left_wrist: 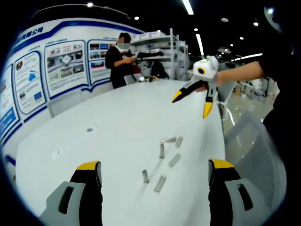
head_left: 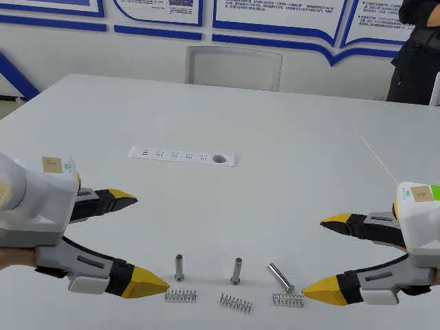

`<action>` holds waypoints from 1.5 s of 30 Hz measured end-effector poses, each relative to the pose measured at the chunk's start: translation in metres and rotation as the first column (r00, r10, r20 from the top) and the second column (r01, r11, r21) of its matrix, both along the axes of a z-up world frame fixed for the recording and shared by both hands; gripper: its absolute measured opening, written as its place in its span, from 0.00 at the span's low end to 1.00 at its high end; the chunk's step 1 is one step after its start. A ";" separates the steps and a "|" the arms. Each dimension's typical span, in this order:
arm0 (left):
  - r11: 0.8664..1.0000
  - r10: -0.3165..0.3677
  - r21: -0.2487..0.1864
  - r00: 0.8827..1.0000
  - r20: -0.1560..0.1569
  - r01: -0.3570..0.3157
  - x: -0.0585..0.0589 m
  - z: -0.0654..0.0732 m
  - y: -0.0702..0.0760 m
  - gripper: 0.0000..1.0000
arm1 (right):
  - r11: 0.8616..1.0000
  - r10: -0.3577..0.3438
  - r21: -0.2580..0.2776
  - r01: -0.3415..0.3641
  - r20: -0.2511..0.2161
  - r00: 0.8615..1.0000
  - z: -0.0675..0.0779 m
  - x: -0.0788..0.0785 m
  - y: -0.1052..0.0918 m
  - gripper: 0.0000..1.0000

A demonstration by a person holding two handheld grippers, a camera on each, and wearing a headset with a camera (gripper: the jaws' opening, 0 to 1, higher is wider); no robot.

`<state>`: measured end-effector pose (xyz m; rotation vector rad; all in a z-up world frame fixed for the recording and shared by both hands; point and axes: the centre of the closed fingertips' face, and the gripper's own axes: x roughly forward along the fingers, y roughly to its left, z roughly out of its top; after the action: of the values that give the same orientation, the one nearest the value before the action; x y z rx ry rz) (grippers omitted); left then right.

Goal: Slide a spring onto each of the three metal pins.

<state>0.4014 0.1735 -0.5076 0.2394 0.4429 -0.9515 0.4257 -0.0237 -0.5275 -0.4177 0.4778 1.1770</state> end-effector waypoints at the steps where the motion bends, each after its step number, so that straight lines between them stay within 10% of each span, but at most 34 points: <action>1: 1.000 0.003 0.000 1.000 0.001 -0.003 0.000 0.000 0.001 0.96 | 1.000 0.001 -0.002 -0.001 -0.002 1.000 0.000 0.000 0.000 0.76; 45: 1.000 0.007 -0.013 1.000 -0.008 -0.007 -0.001 -0.007 -0.003 0.94 | 0.998 -0.046 0.032 0.048 -0.064 0.997 -0.017 0.000 0.001 0.71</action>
<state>0.4009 0.1700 -0.5143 0.2223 0.4448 -0.9481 0.4259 -0.0223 -0.5447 -0.3391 0.5196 1.1537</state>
